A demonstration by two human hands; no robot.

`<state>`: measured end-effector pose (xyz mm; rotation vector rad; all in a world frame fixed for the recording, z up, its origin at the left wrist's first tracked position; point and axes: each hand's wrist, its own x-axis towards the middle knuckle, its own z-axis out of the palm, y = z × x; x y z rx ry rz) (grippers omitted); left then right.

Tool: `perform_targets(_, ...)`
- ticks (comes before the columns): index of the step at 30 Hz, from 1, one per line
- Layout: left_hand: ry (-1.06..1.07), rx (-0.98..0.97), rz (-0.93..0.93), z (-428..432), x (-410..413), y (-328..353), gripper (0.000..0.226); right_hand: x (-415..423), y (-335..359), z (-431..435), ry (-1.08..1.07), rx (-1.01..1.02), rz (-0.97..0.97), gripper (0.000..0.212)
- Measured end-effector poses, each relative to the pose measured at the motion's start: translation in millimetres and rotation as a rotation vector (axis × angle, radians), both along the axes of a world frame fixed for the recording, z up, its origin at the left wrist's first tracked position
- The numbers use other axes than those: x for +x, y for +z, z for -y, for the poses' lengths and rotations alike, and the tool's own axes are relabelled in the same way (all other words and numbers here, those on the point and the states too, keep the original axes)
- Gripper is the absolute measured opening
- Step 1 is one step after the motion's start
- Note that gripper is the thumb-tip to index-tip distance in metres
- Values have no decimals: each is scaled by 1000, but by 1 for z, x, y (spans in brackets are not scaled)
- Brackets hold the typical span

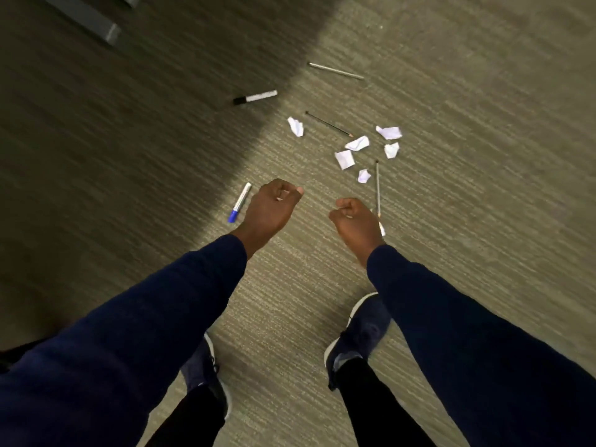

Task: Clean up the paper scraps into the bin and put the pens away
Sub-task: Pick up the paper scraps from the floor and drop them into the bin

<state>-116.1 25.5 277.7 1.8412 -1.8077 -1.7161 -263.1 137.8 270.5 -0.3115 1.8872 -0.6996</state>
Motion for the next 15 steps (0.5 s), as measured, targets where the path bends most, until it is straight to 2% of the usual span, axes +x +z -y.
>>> perform_targets(6, -295, -42, 85, -7, -100, -44, 35, -76, -33, -48, -70, 102, -93, 32)
perform_targets(9, -427, -83, 144, -4, -121, -90, 35, -87, -74, -58, 4, 192, -163, 38)
perform_targets(13, -686, -199, 229, 7, -138, -154, 38, -92, -143, -59, -39, 351, -231, 44)
perform_targets(15, -860, -263, 254, 11, -149, -182, 42, -92, -175, -57, -74, 434, -244, 56)
